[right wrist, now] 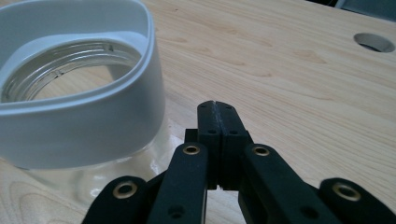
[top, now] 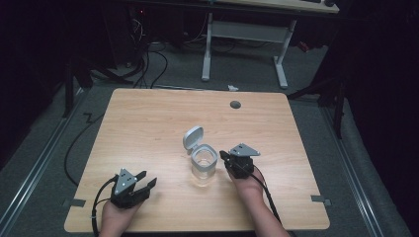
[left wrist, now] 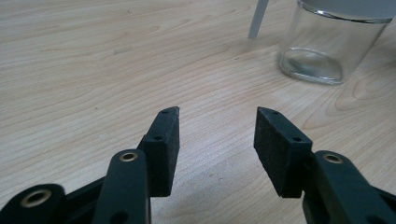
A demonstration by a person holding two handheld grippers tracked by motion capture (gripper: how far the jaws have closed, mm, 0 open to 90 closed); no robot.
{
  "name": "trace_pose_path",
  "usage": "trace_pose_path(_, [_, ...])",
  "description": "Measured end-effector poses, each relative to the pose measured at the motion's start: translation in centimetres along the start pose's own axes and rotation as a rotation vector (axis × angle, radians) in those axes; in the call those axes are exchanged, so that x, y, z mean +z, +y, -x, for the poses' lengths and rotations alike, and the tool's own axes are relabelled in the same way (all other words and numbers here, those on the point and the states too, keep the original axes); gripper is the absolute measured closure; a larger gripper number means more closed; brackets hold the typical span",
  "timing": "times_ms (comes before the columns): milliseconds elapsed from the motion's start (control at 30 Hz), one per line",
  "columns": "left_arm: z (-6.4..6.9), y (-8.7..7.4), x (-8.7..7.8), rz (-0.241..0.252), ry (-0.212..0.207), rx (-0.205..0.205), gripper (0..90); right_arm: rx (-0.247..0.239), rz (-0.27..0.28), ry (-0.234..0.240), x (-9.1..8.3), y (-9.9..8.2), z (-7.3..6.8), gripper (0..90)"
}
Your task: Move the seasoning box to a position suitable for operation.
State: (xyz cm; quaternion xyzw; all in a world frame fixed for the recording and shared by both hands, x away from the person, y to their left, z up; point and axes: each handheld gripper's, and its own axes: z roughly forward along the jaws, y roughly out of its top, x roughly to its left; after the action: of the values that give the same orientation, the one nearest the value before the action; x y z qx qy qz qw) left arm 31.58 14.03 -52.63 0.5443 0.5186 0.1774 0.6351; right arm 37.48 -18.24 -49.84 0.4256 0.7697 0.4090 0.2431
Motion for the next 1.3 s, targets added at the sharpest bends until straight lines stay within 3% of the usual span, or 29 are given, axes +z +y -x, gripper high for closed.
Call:
trace_pose_path(167, [0.0,0.0,-0.1,-0.001,-0.001,-0.006,51.2,-0.013,-0.001,0.002,0.4,0.2,-0.4,89.8])
trace_pose_path(433, [-0.2,0.3,-0.1,0.012,0.005,-0.028,51.3,0.007,-0.010,0.039,0.9,0.0,-0.5,89.9])
trace_pose_path(967, [0.2,0.0,0.0,0.013,-0.005,-0.023,53.7,-0.022,0.004,0.065,-0.6,-1.5,-2.3,89.8])
trace_pose_path(1300, [0.3,0.0,0.2,0.015,0.010,-0.036,55.5,-0.027,-0.001,0.077,-1.0,-2.6,-3.2,89.3])
